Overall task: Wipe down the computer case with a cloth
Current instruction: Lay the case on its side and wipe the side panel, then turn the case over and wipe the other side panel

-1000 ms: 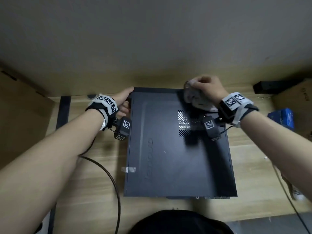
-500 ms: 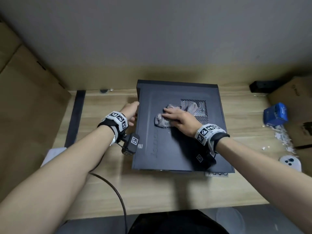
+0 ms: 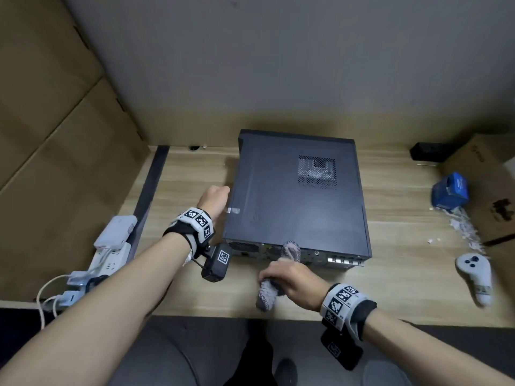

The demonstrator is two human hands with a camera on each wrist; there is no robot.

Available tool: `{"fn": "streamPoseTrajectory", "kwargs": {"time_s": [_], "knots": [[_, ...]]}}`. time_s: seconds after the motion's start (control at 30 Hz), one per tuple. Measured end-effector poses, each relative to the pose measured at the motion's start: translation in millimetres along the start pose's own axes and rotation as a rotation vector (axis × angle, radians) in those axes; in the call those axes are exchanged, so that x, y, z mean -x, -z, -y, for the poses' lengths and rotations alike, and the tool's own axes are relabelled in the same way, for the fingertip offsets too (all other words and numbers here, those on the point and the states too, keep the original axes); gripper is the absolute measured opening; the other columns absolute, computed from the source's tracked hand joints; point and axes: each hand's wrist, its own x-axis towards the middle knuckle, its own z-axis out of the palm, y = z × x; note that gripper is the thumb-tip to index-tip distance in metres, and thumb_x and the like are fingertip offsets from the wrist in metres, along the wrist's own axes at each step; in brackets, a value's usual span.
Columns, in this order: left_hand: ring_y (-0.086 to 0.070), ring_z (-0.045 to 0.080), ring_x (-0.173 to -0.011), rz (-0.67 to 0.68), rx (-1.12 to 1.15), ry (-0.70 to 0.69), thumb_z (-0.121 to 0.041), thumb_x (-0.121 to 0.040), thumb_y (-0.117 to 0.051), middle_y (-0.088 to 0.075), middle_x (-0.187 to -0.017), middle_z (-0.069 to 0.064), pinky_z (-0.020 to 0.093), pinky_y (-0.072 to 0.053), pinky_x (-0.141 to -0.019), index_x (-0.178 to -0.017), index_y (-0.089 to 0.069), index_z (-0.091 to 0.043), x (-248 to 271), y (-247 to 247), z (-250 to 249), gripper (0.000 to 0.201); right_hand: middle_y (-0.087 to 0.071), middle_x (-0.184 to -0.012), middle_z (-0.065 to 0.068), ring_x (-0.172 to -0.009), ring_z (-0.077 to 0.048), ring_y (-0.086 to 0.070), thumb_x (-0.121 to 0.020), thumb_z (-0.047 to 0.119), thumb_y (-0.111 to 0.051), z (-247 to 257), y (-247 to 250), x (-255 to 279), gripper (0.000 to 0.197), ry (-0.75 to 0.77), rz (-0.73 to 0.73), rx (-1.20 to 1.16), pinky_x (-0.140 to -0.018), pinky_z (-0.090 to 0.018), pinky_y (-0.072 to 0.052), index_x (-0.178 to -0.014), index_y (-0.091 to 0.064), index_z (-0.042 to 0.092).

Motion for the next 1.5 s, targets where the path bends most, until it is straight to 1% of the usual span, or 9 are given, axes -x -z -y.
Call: {"fn": "streamPoseTrajectory", "kwargs": {"time_s": [0.13, 0.27, 0.47, 0.7, 0.83, 1.0, 1.23, 1.37, 1.5], "knots": [[-0.05, 0.025, -0.078, -0.026, -0.016, -0.031, -0.034, -0.088, -0.047, -0.059, -0.083, 0.006, 0.034, -0.038, -0.072, -0.073, -0.051, -0.017, 8.7, 4.2, 7.4, 0.023, -0.067, -0.107, 0.019, -0.101, -0.003, -0.06, -0.096, 0.011, -0.052, -7.7, 22.6, 21.9, 0.027, -0.16, -0.17, -0.075, -0.091, -0.027, -0.047, -0.113, -0.067, 0.026], [-0.053, 0.023, -0.081, 0.008, -0.022, -0.064, -0.034, -0.081, -0.049, -0.062, -0.088, 0.005, 0.033, -0.038, -0.073, -0.075, -0.054, -0.019, 1.9, -2.5, -11.7, 0.017, -0.065, -0.092, 0.035, -0.088, 0.015, -0.06, -0.097, 0.006, -0.056, -19.4, 81.7, 30.1, 0.024, -0.289, -0.36, -0.128, -0.081, -0.007, -0.042, -0.115, -0.069, 0.015], [-0.046, 0.021, -0.07, 0.049, -0.083, -0.098, -0.027, -0.084, -0.053, -0.05, -0.074, 0.007, 0.031, -0.034, -0.067, -0.072, -0.05, -0.022, -47.3, -13.2, -67.6, 0.014, -0.069, -0.095, 0.005, -0.084, 0.005, -0.06, -0.091, -0.002, -0.058, -62.0, 187.6, 15.1, 0.025, -0.529, -0.726, -0.242, -0.078, -0.01, -0.043, -0.1, -0.067, 0.018], [-0.053, 0.028, -0.074, 0.094, -0.128, -0.031, -0.026, -0.087, -0.053, -0.056, -0.076, 0.012, 0.033, -0.037, -0.069, -0.071, -0.053, -0.01, -118.5, -21.5, -112.5, 0.022, -0.067, -0.103, -0.024, -0.085, -0.036, -0.064, -0.092, 0.002, -0.053, -118.9, 260.5, -3.6, 0.017, -0.881, -0.983, -0.471, -0.084, -0.054, -0.056, -0.095, -0.068, 0.009], [-0.058, 0.031, -0.072, 0.084, -0.143, 0.031, -0.034, -0.08, -0.053, -0.06, -0.074, 0.015, 0.034, -0.042, -0.07, -0.077, -0.059, -0.006, -156.8, -19.5, -121.7, 0.029, -0.067, -0.118, -0.02, -0.114, -0.035, -0.061, -0.096, 0.011, -0.054, -149.3, 291.1, -14.9, 0.018, -0.961, -0.895, -0.407, -0.105, -0.045, -0.045, -0.102, -0.071, 0.008], [-0.05, 0.023, -0.053, 0.103, -0.103, 0.118, -0.034, -0.091, -0.048, -0.061, -0.074, 0.014, 0.027, -0.041, -0.056, -0.092, -0.061, -0.001, -191.2, -15.4, -132.2, 0.035, -0.059, -0.129, -0.028, -0.095, -0.02, -0.049, -0.101, 0.025, -0.05, -192.5, 326.9, -44.2, 0.03, -1.112, -0.726, -0.355, -0.079, -0.025, -0.039, -0.116, -0.065, 0.004], [-0.045, 0.022, -0.049, 0.152, -0.151, 0.261, -0.047, -0.094, -0.041, -0.05, -0.066, 0.009, 0.02, -0.038, -0.045, -0.083, -0.051, -0.007, -214.5, -35.8, -143.3, 0.042, -0.072, -0.099, -0.021, -0.077, -0.031, -0.065, -0.095, 0.048, -0.053, -244.6, 331.5, -100.0, 0.047, -1.193, -0.555, -0.409, -0.081, -0.043, -0.053, -0.092, -0.071, 0.005], [-0.036, 0.018, -0.045, 0.199, -0.164, 0.283, -0.048, -0.096, -0.035, -0.039, -0.058, 0.002, 0.014, -0.025, -0.033, -0.071, -0.041, -0.016, -216.1, -43.9, -145.1, 0.041, -0.07, -0.096, -0.019, -0.087, -0.037, -0.068, -0.064, 0.075, -0.059, -274.0, 321.7, -113.4, 0.061, -1.262, -0.465, -0.418, -0.09, -0.05, -0.055, -0.076, -0.065, 0.016], [-0.03, 0.015, -0.031, 0.263, -0.079, 0.357, -0.056, -0.092, -0.035, -0.034, -0.042, -0.001, 0.017, -0.022, -0.038, -0.061, -0.036, -0.017, -217.6, -45.6, -147.8, 0.049, -0.065, -0.082, -0.015, -0.068, -0.032, -0.062, -0.058, 0.052, -0.08, -278.7, 324.4, -119.1, 0.049, -1.363, -0.386, -0.633, -0.069, -0.042, -0.051, -0.081, -0.064, 0.012]]}}
